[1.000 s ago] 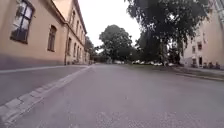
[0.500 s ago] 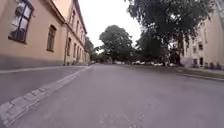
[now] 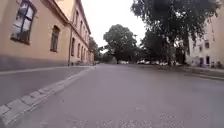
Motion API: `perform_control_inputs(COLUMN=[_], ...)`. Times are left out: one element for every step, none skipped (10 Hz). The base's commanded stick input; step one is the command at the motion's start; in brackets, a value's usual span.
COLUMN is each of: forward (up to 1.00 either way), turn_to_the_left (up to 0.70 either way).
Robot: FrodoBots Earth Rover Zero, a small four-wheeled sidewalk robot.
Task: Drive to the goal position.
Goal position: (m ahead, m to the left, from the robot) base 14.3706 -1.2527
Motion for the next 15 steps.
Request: perform_control_inputs(forward=[0.45,0.45,0.45,0.45,0.45,0.45,0.45,0.45,0.45,0.45,0.45,0.45,0.45,0.45,0.45], turn_to_the_left=[0.27,0.27,0.27,0.27,0.27,0.27,0.27,0.27,0.27,0.27,0.27,0.27,0.27,0.27,0.27])
